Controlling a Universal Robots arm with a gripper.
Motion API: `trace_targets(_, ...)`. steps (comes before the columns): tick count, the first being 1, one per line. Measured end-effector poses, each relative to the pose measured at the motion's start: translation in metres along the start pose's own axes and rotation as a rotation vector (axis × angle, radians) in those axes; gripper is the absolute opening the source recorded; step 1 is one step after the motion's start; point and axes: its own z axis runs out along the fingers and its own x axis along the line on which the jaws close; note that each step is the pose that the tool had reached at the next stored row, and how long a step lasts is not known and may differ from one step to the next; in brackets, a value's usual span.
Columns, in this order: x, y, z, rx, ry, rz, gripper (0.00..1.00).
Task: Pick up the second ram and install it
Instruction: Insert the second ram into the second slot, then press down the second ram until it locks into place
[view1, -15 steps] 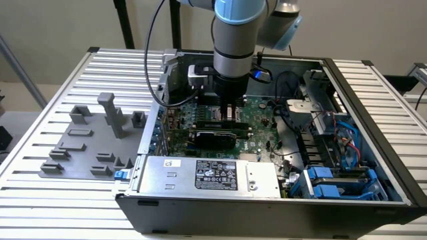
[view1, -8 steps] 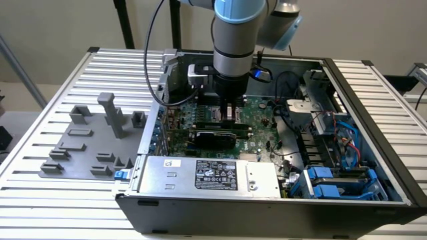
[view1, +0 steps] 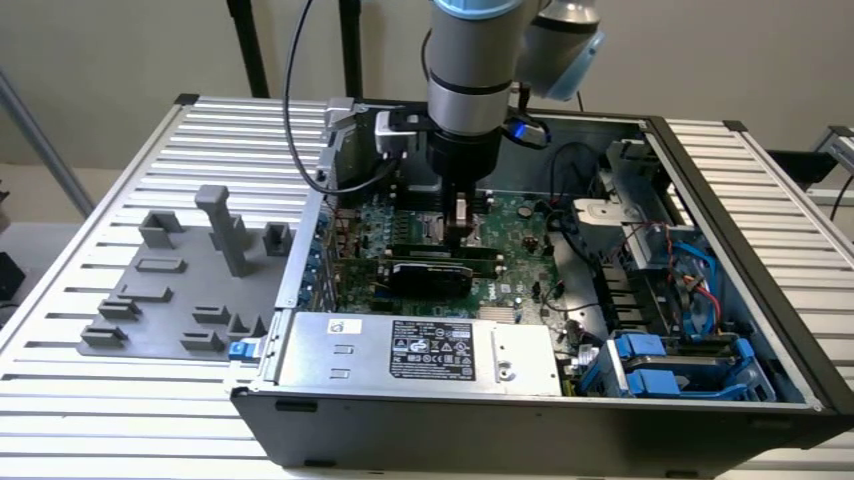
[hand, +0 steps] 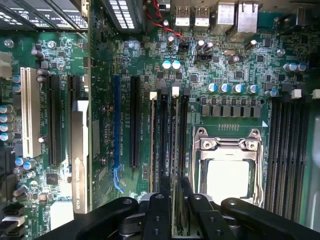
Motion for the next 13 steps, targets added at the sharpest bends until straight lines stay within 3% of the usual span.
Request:
trace_targets(2, 0.0, 0.0, -0.0018, -0.0014, 0.0, 0.0, 0.2)
trace_targets(3, 0.0, -0.0001, -0.0024, -0.0032, 0.0, 0.0, 0.11)
trace_targets(7, -0.0001, 0.0, -0.0032, -0.014, 0.0, 0.0, 0.11)
trace_targets(13, -0.0001, -0.0001, -0.0032, -0.0149, 0.0, 0.0, 0.11)
